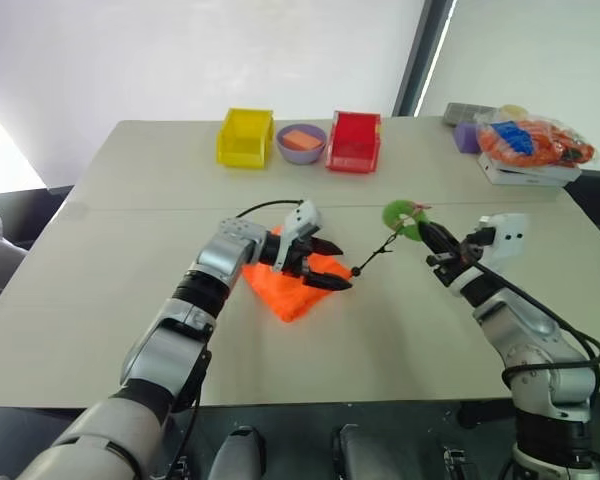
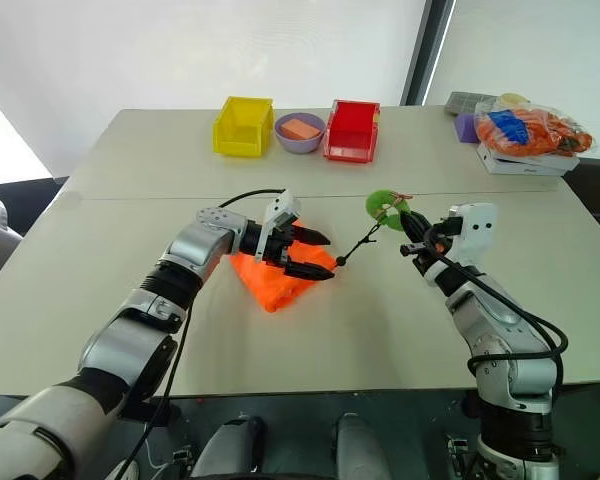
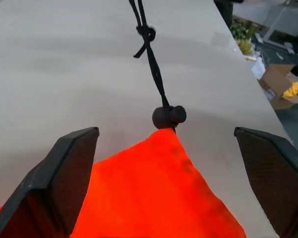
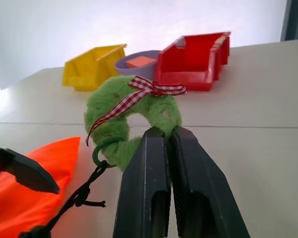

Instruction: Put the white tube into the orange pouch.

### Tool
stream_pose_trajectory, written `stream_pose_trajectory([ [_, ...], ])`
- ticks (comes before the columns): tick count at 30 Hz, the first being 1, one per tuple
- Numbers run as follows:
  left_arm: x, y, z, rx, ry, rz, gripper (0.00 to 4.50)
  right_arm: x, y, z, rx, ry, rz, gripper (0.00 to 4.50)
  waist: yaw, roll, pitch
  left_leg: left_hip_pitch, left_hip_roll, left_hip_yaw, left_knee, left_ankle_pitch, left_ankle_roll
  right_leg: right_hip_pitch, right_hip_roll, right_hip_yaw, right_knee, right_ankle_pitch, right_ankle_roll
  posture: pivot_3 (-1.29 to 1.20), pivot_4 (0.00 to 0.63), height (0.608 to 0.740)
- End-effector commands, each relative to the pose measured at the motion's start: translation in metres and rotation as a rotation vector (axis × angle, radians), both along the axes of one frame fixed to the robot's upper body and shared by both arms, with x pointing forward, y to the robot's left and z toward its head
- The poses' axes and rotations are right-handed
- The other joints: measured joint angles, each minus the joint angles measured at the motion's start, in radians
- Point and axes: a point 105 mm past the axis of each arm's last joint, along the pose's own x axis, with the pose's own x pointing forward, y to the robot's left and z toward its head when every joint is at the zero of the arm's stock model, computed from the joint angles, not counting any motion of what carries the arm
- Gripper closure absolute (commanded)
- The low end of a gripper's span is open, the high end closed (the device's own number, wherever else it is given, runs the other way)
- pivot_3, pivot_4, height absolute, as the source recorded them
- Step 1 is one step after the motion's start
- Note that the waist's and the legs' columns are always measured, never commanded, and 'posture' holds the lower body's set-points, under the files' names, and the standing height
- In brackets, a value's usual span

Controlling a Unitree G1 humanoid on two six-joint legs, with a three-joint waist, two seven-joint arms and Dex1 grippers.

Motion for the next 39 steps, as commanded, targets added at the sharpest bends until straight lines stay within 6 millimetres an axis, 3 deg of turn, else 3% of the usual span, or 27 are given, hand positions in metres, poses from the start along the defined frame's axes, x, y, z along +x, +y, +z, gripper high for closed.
stream_pose_trajectory([
  [1,0.002,-0.004,0.011,-0.025,-0.023,-0.011,0.05,-0.001,-0.008,0.014,-0.022,-0.065,-0.034,4.50,0.000,0.000,0.000,0.000,0.000,0.000,0.000,0.000,0.000,0.000,0.000,0.000,0.000,0.000,0.000,0.00,0.150,0.740],
  [6,0.000,-0.010,0.005,-0.016,0.005,-0.020,0.05,-0.002,-0.004,0.014,-0.024,-0.077,-0.013,4.50,0.000,0.000,0.000,0.000,0.000,0.000,0.000,0.000,0.000,0.000,0.000,0.000,0.000,0.000,0.000,0.00,0.150,0.740],
  [16,-0.005,-0.023,0.004,-0.063,0.233,-0.022,0.05,-0.006,0.005,0.017,-0.026,-0.091,0.031,4.50,-0.003,0.000,0.000,0.000,0.000,0.000,0.000,0.000,0.000,0.000,0.000,0.000,0.000,0.000,0.000,0.00,0.150,0.740],
  [26,-0.004,-0.025,0.004,-0.061,0.239,-0.022,0.05,-0.008,0.008,0.016,-0.038,-0.094,0.050,4.50,-0.001,0.000,0.000,0.000,0.000,-0.001,0.000,0.000,0.000,0.000,0.001,0.000,0.001,0.000,0.000,0.00,0.150,0.740],
  [39,0.025,0.002,0.037,-0.176,0.176,0.105,0.05,-0.010,-0.025,0.005,-0.130,-0.082,-0.076,4.50,0.000,0.000,0.000,0.000,0.000,-0.001,0.000,0.000,0.000,0.000,0.001,0.000,0.001,0.000,0.001,0.00,0.150,0.740],
])
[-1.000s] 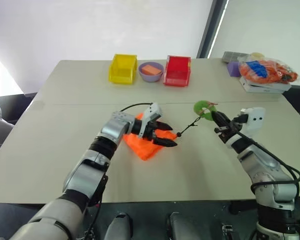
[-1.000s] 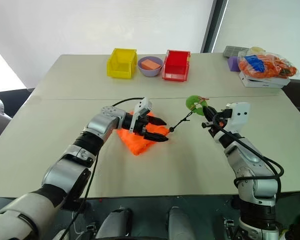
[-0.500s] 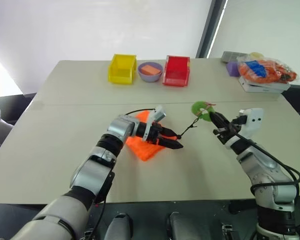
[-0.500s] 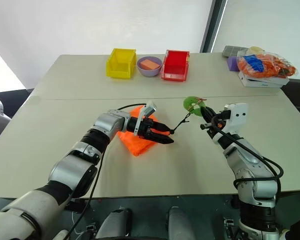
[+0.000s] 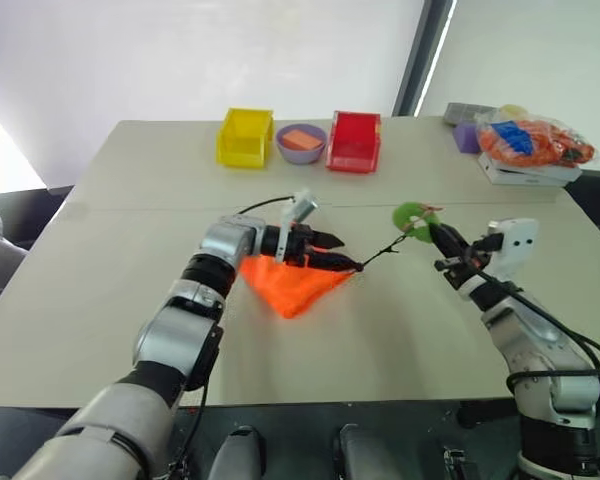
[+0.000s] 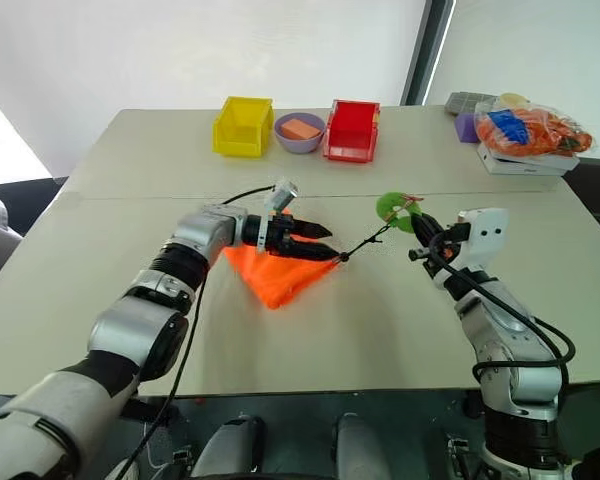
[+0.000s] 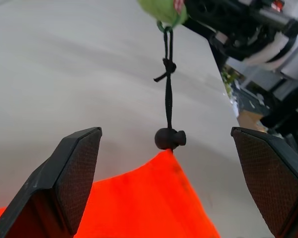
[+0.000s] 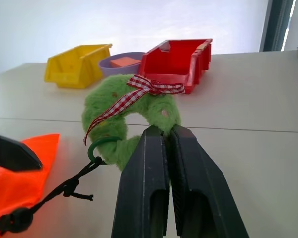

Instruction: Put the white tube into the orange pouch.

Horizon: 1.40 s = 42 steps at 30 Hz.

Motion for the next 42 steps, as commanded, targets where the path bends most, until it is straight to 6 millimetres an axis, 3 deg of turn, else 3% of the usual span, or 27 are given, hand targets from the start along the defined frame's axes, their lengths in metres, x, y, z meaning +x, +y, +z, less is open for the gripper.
stream_pose_trajectory([
  [1,0.005,0.000,0.017,-0.043,-0.043,0.007,0.05,-0.004,-0.011,0.007,-0.061,-0.045,-0.034,4.50,0.002,0.000,0.000,0.000,0.000,0.000,0.000,0.000,0.000,0.000,0.000,0.000,0.000,0.000,0.000,0.00,0.150,0.740],
  [15,-0.006,-0.010,0.003,0.037,-0.070,-0.096,0.05,-0.030,-0.007,-0.006,-0.131,-0.046,0.013,4.50,0.000,0.000,0.000,0.000,0.000,0.000,0.000,0.000,0.000,0.000,0.000,0.000,0.000,0.000,0.000,0.00,0.150,0.740],
  [27,-0.021,-0.037,-0.018,0.272,-0.304,-0.320,0.05,-0.046,0.001,-0.012,-0.192,-0.061,0.035,4.50,0.002,0.000,0.000,0.000,0.000,0.000,0.001,0.000,0.000,0.001,0.000,0.000,0.000,0.000,0.000,0.00,0.150,0.740],
  [36,-0.021,-0.043,-0.021,0.333,-0.443,-0.374,0.05,-0.048,0.007,-0.013,-0.205,-0.083,0.058,4.50,0.001,0.000,0.000,0.000,0.000,0.000,0.001,-0.001,0.001,0.001,0.000,0.000,0.000,-0.002,0.003,0.00,0.150,0.740],
  [42,-0.021,-0.043,-0.026,0.359,-0.437,-0.386,0.05,-0.048,0.011,-0.013,-0.216,-0.088,0.077,4.50,0.002,0.000,0.000,0.000,0.000,0.000,0.002,-0.001,0.001,0.001,0.000,0.000,0.000,-0.001,0.002,0.00,0.150,0.740],
])
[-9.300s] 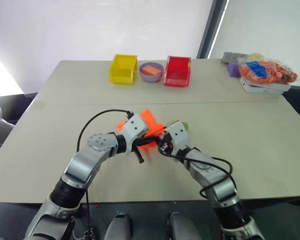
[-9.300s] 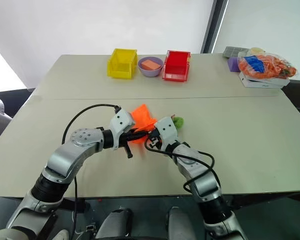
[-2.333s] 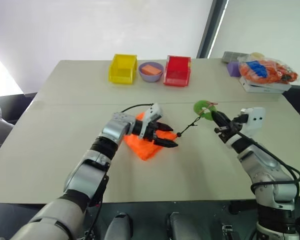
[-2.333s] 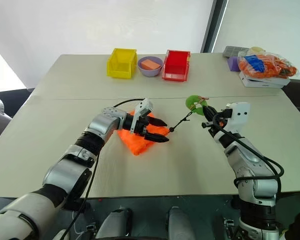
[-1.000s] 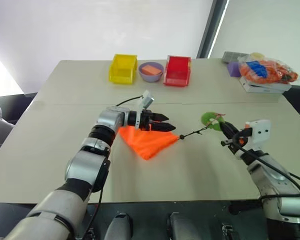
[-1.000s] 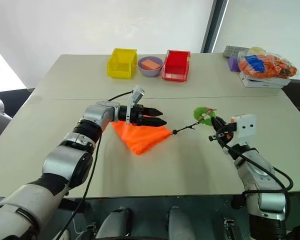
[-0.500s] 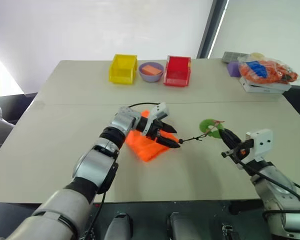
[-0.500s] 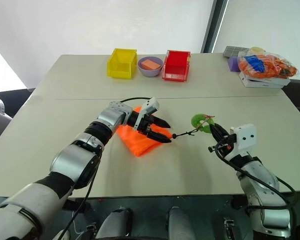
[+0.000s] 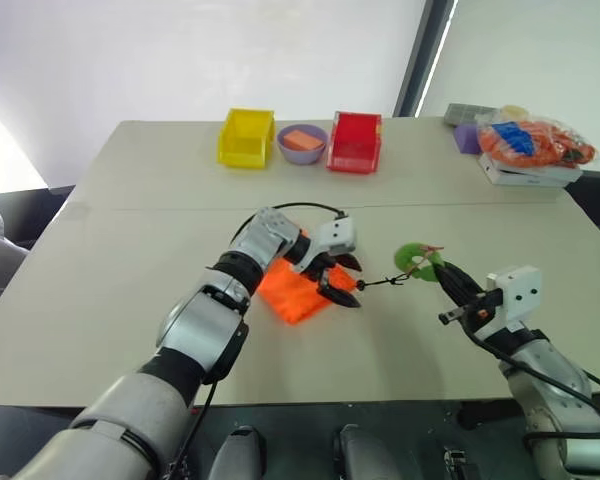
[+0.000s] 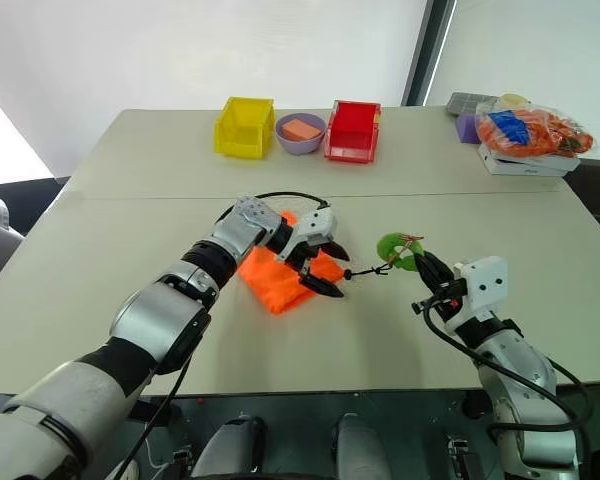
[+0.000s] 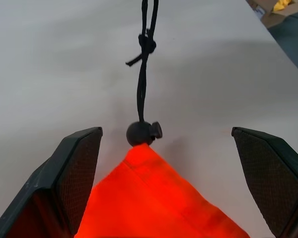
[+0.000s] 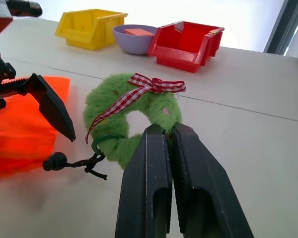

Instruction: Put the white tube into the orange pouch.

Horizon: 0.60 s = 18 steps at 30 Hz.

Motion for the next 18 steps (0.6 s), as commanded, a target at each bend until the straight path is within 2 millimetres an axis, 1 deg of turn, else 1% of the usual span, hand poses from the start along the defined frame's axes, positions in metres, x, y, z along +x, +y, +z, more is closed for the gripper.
stream_pose_trajectory([
  [1,0.001,-0.008,0.011,0.002,-0.050,-0.028,0.05,-0.002,0.007,0.014,-0.019,-0.063,0.028,4.50,0.000,0.000,0.000,0.000,0.000,0.000,0.000,0.000,0.000,0.000,0.000,0.000,0.000,0.000,0.000,0.00,0.150,0.740],
  [12,-0.002,-0.009,0.005,0.019,-0.024,-0.038,0.05,-0.005,0.018,0.014,-0.037,-0.063,0.055,4.50,0.000,0.000,0.000,0.000,0.000,0.000,0.000,0.000,0.000,0.000,0.000,0.000,0.000,0.000,0.000,0.00,0.150,0.740],
  [15,-0.001,-0.007,0.002,0.032,-0.027,-0.027,0.89,-0.004,0.019,0.017,-0.040,-0.068,0.058,4.50,0.000,0.000,0.000,0.000,0.000,0.000,0.000,0.000,0.000,0.000,0.000,0.000,0.000,0.000,0.000,0.00,0.150,0.740],
  [16,0.000,-0.007,0.001,0.040,-0.032,-0.022,1.30,-0.004,0.020,0.018,-0.041,-0.070,0.059,4.50,0.000,0.000,0.000,0.000,0.000,0.000,0.000,0.000,0.000,0.000,0.000,0.000,0.000,0.000,0.000,0.00,0.150,0.740],
  [18,0.000,-0.006,-0.001,0.046,-0.039,-0.015,2.36,-0.004,0.021,0.019,-0.041,-0.072,0.061,4.50,0.000,0.000,0.000,0.000,0.000,0.000,0.000,0.000,0.000,0.000,0.000,0.000,0.000,0.000,0.000,0.00,0.150,0.740],
])
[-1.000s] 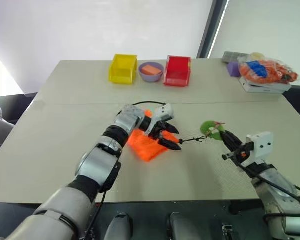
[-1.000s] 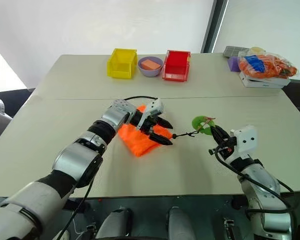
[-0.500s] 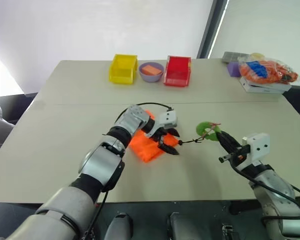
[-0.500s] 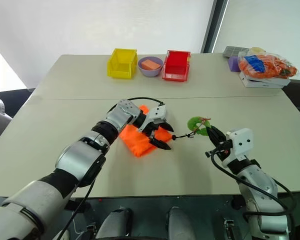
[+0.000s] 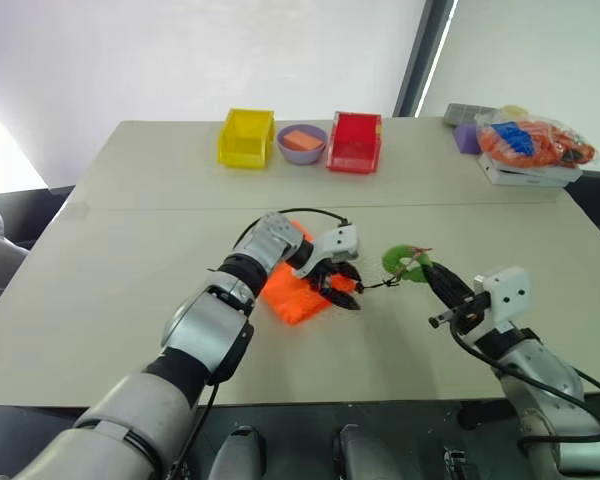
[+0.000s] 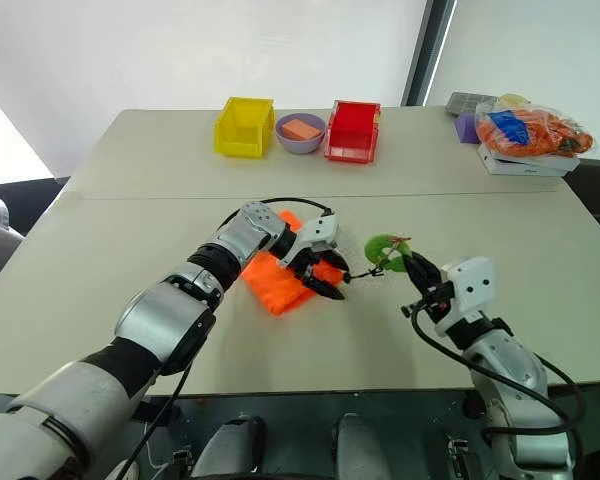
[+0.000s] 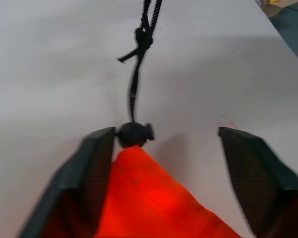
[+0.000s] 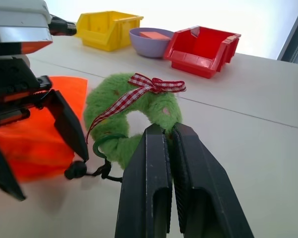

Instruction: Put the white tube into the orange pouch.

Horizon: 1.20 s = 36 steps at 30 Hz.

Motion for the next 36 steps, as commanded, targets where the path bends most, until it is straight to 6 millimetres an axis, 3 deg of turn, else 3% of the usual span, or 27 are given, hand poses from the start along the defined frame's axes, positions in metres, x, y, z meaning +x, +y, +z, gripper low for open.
stream_pose_trajectory([
  [1,0.003,-0.002,0.006,0.009,-0.041,-0.005,2.91,-0.002,0.005,0.016,-0.016,-0.059,0.018,4.50,0.000,0.000,0.000,0.000,0.000,0.000,0.000,0.000,0.000,0.000,0.000,0.000,0.000,0.000,0.000,0.00,0.150,0.740],
  [3,0.003,-0.002,0.006,0.004,-0.034,0.002,3.85,-0.002,0.006,0.018,-0.018,-0.060,0.019,4.50,0.001,0.000,0.000,0.000,0.000,0.000,0.000,0.000,0.000,0.000,0.000,0.000,0.000,0.000,0.000,0.00,0.150,0.740],
  [10,0.005,0.003,0.004,-0.010,-0.035,0.021,3.85,0.000,0.015,0.031,-0.039,-0.095,0.033,4.50,0.000,0.000,0.000,0.000,0.000,0.000,0.000,0.000,0.000,0.000,0.000,0.000,0.000,0.001,-0.001,0.00,0.150,0.740],
  [17,0.014,0.008,0.023,-0.155,0.018,0.113,3.85,0.008,0.013,0.060,-0.035,-0.206,-0.024,4.50,0.000,0.000,0.000,0.000,0.000,0.000,0.000,0.000,0.000,0.000,0.000,0.000,0.000,0.001,-0.001,0.00,0.150,0.740],
  [30,0.021,0.019,0.046,-0.292,0.239,0.232,3.85,0.018,0.008,0.051,0.009,-0.198,-0.042,4.50,-0.001,0.000,0.000,0.000,0.000,0.000,0.001,0.000,0.000,0.000,0.000,0.000,0.001,0.001,-0.001,0.00,0.150,0.740],
  [36,0.017,0.029,0.025,-0.167,0.080,0.160,3.85,0.020,-0.001,0.050,-0.003,-0.205,-0.094,4.50,-0.002,0.000,0.000,0.001,0.000,0.000,0.000,0.000,0.000,0.000,0.000,0.000,0.002,0.001,-0.002,0.00,0.150,0.740],
])
